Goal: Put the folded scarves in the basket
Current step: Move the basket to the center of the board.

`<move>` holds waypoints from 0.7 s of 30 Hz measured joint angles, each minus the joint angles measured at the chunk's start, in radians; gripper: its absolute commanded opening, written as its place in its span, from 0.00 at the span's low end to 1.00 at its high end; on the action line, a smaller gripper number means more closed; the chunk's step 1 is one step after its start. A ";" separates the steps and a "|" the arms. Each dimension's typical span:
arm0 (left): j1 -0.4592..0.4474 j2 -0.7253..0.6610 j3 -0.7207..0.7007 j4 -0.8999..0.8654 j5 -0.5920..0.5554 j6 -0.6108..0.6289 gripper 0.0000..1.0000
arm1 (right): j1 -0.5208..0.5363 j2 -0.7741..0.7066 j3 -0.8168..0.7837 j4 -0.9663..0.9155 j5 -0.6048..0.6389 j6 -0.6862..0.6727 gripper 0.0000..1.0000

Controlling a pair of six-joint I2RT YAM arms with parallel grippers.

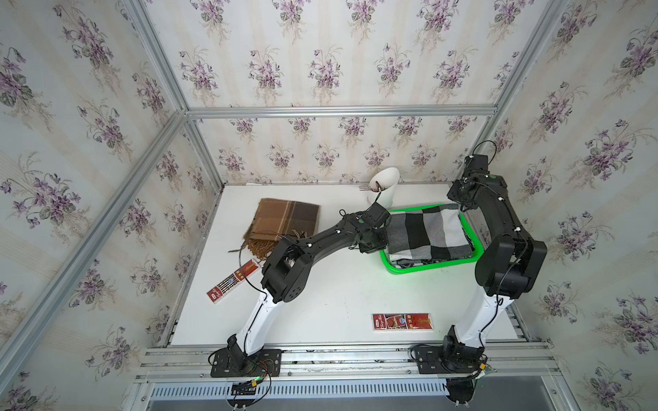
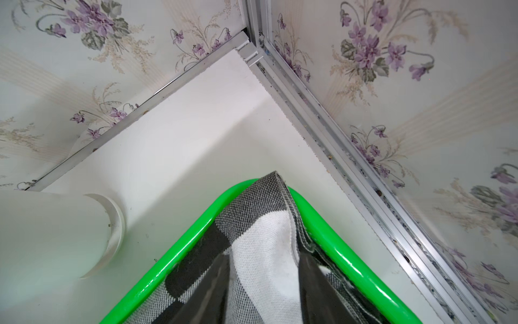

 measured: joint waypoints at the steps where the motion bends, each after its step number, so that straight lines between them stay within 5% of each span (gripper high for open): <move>1: 0.010 -0.028 -0.042 0.009 -0.011 -0.003 0.19 | 0.000 -0.024 -0.026 0.007 -0.005 0.005 0.38; 8: 0.114 -0.252 -0.350 0.045 -0.035 0.011 0.15 | 0.028 -0.218 -0.296 0.083 -0.117 0.080 0.29; 13: 0.196 -0.391 -0.489 0.040 -0.064 0.048 0.17 | 0.152 -0.333 -0.467 0.109 -0.181 0.104 0.30; 17: 0.236 -0.454 -0.525 0.018 -0.087 0.127 0.30 | 0.245 -0.384 -0.575 0.116 -0.215 0.130 0.32; 21: 0.264 -0.480 -0.533 -0.019 -0.118 0.195 0.56 | 0.303 -0.373 -0.616 0.128 -0.236 0.130 0.36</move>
